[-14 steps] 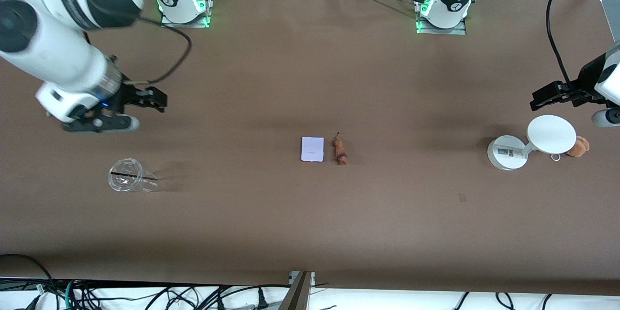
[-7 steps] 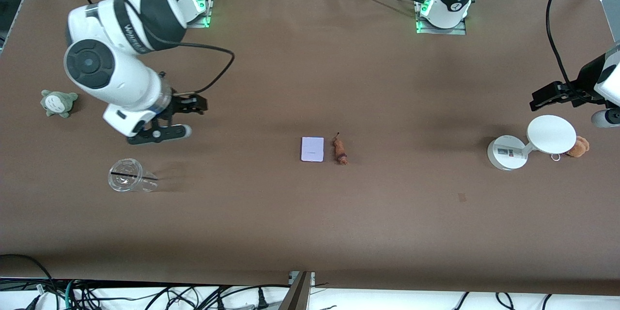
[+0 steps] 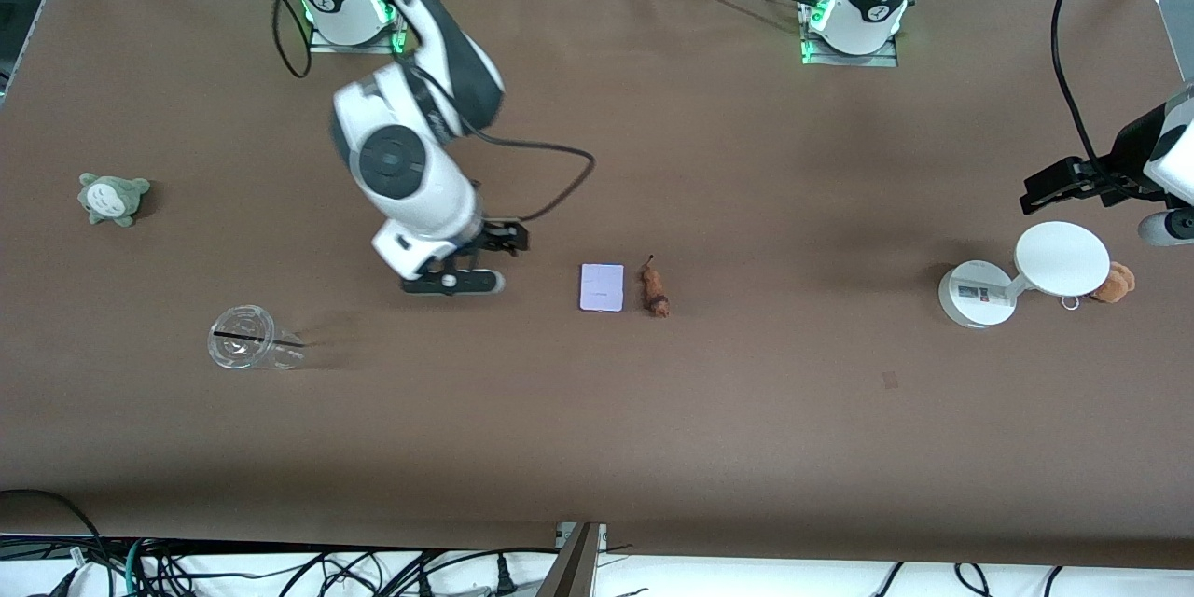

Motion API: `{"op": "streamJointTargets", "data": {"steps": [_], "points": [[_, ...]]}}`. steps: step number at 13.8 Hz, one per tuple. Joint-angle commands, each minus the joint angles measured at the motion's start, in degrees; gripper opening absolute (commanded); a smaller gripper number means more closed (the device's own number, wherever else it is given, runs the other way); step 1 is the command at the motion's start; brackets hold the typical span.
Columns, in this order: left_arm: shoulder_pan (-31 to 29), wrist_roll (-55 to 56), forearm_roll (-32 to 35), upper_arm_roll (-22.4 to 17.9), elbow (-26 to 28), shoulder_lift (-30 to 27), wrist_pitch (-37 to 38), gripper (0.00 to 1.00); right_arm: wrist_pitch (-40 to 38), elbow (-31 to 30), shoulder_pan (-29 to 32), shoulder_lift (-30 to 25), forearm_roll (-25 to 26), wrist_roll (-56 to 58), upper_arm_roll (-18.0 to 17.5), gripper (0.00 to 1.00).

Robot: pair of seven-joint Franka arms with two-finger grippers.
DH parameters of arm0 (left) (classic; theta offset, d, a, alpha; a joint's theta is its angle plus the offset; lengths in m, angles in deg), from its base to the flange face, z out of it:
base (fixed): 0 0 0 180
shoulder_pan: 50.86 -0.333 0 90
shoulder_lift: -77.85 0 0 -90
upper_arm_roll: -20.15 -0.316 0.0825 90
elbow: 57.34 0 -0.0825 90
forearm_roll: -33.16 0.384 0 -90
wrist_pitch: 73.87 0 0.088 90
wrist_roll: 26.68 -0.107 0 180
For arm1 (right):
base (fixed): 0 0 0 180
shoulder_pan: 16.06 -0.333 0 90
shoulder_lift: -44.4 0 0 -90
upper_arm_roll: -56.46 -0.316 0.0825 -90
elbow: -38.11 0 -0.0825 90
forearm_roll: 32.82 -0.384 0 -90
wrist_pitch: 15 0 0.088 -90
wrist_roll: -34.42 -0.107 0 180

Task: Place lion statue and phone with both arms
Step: 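Reach the right gripper toward the silver phone beside the lion statue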

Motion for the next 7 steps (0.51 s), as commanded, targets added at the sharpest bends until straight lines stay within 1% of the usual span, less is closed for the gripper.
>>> {"op": "streamJointTargets", "data": {"steps": [1, 3, 6, 7], "points": [[-0.2, -1.0, -1.4, -0.1, -1.7, 0.8, 1.0, 1.0, 6.2, 4.6, -3.4, 6.7, -0.9, -7.8, 0.4, 1.0], [0.1, -1.0, -1.4, -0.1, -1.7, 1.2, 1.0, 1.0, 11.1, 8.1, -5.7, 11.9, -0.8, -12.3, 0.4, 1.0], [0.3, -0.4, -1.4, -0.1, -1.7, 1.5, 1.0, 1.0, 11.9, 12.4, -7.2, 16.2, -0.7, -14.6, 0.4, 1.0], [0.4, -0.4, -1.4, 0.0, -1.7, 1.5, 1.0, 1.0, 13.6, 14.0, -7.8, 18.1, -0.7, -16.4, 0.4, 1.0]]}}
